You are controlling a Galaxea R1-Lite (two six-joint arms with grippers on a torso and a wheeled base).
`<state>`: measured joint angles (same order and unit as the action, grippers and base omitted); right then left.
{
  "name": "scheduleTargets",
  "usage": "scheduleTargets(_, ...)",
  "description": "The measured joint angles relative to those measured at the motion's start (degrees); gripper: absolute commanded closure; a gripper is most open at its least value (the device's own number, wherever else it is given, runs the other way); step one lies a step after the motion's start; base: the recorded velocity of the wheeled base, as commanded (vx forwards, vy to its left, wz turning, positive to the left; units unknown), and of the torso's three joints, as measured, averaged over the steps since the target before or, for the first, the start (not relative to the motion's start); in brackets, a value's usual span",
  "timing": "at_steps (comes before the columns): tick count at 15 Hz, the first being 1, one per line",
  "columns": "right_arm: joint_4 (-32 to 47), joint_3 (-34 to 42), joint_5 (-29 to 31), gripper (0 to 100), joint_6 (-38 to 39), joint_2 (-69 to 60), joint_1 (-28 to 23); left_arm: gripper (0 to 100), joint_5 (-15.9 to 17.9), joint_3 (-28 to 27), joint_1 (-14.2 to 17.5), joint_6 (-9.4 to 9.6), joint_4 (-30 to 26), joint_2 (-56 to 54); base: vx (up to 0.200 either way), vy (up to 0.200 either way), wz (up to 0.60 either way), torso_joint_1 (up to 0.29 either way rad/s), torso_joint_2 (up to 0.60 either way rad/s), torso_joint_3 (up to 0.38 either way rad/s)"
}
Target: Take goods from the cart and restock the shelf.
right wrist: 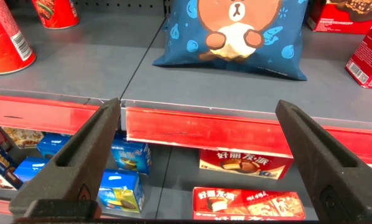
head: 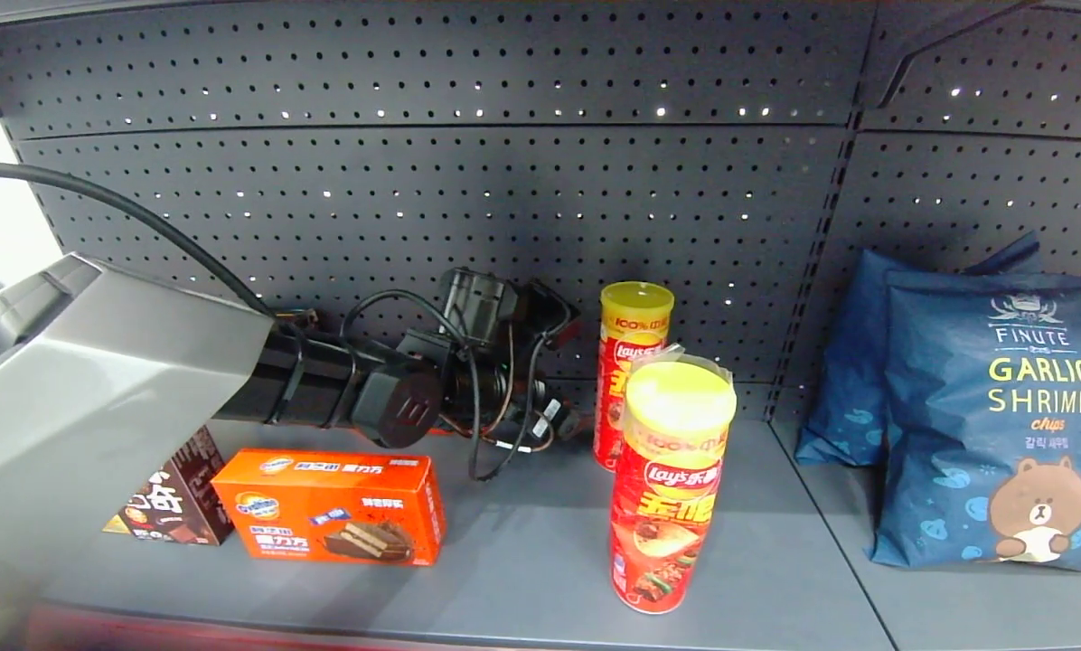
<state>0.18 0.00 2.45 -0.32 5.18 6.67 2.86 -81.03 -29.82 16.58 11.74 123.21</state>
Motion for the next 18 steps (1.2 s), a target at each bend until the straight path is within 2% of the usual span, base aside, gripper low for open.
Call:
scheduleTargets(5,0.00,0.00,0.00,0,-0.01,0.00,0.00,0,-0.77,0.13,2.97,0.37,0.60,-6.12,0.000,0.000,0.00,0.000,0.00,0.000)
scheduleTargets(7,0.00,0.00,0.01,0,0.00,0.00,-0.04,0,-1.06,2.69,4.63,0.17,0.41,-10.86,0.000,0.000,0.00,0.000,0.00,0.000)
scheduleTargets(10,0.00,0.00,0.00,0,-0.01,0.00,-0.02,0,-1.10,10.56,6.91,-1.23,0.55,-19.52,0.000,0.000,0.00,0.000,0.00,0.000)
scheduleTargets(14,0.00,0.00,0.01,0,-0.01,0.00,0.00,0,-2.66,23.67,10.39,-6.33,0.93,-36.19,0.000,0.000,0.00,0.000,0.00,0.000)
scheduleTargets(15,0.00,0.00,0.00,0,0.00,0.00,0.00,0,-2.96,26.78,11.74,-7.12,1.01,-40.44,0.000,0.000,0.00,0.000,0.00,0.000)
scheduleTargets(18,0.00,0.00,0.01,0,-0.01,0.00,-0.04,0,-3.77,36.27,14.31,-7.89,1.12,-52.68,0.000,0.000,0.00,0.000,0.00,0.000)
